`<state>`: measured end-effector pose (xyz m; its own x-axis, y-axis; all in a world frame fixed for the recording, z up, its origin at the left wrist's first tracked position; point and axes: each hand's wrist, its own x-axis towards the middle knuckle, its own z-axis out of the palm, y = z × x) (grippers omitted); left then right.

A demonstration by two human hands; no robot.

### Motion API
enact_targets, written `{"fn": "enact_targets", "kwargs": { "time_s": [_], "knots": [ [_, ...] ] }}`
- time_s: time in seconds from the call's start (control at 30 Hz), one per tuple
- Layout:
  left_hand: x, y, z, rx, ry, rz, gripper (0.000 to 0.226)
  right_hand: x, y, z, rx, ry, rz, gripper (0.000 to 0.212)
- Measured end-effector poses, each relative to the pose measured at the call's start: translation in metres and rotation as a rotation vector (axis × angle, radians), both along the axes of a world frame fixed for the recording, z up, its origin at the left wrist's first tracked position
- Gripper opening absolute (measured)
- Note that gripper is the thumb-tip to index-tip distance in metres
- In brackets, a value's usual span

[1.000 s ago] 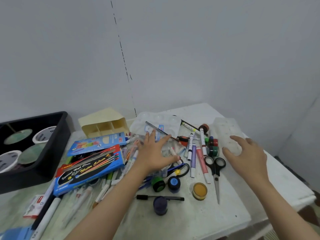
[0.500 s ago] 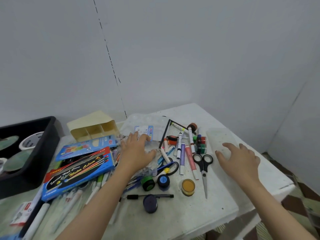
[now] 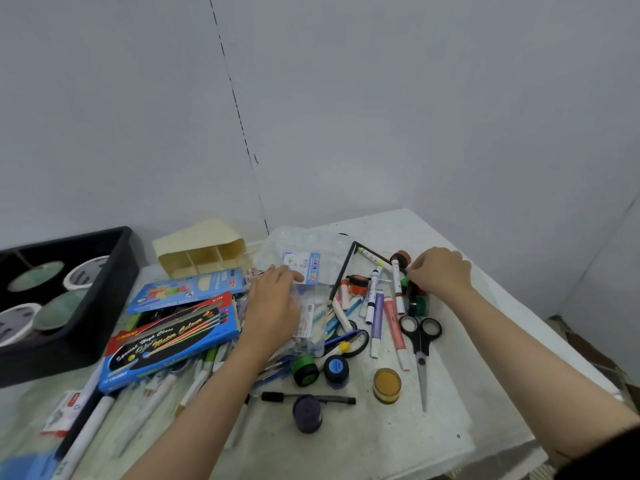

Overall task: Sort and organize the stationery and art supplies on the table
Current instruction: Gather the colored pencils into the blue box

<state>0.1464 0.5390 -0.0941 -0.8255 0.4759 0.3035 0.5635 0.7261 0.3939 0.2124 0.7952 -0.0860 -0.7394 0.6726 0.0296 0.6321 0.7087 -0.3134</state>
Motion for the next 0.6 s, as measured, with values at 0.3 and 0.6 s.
{"fn": "enact_targets", "kwargs": {
  "time_s": [0.3,0.6],
  "knots": [
    [-0.001,-0.001,-0.004,0.095,-0.020,-0.090,0.043,-0.016,0.002,-0.001,-0.131,-0.010,-0.107,0.016],
    [0.003,0.007,0.003,0.183,-0.106,-0.196,0.040,-0.001,-0.010,0.021,-0.029,0.706,0.089,0.007]
  ]
}}
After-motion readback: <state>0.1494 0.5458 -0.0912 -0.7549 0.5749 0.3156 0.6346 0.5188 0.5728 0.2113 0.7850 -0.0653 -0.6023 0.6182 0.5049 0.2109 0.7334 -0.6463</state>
